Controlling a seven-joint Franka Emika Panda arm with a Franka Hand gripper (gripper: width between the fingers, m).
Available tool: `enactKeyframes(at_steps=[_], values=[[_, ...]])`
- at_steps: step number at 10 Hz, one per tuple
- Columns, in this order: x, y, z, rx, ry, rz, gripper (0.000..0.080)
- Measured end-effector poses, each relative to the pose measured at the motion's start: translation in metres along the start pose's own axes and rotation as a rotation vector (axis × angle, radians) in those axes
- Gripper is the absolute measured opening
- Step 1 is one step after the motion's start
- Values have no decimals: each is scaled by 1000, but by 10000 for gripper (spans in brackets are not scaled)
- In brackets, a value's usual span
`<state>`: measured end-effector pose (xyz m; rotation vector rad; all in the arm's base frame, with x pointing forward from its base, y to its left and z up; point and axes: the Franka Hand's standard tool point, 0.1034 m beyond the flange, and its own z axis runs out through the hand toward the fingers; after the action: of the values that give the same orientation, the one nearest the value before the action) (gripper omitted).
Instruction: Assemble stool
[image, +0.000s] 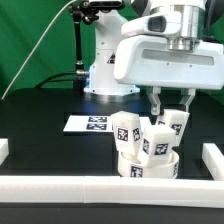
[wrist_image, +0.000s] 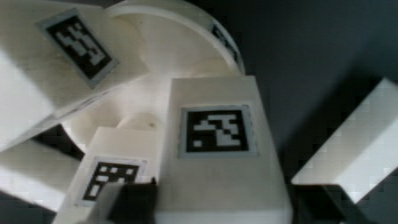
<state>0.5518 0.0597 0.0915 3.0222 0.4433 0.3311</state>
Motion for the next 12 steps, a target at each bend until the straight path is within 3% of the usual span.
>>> enactKeyframes(at_steps=[1,6,10,12], values=[[-1,5,0,13,5,87,341],[2,2,0,17,36,385,341],[-4,19,1,34,116,761,341],[-1,15,3,38,141,888,341]])
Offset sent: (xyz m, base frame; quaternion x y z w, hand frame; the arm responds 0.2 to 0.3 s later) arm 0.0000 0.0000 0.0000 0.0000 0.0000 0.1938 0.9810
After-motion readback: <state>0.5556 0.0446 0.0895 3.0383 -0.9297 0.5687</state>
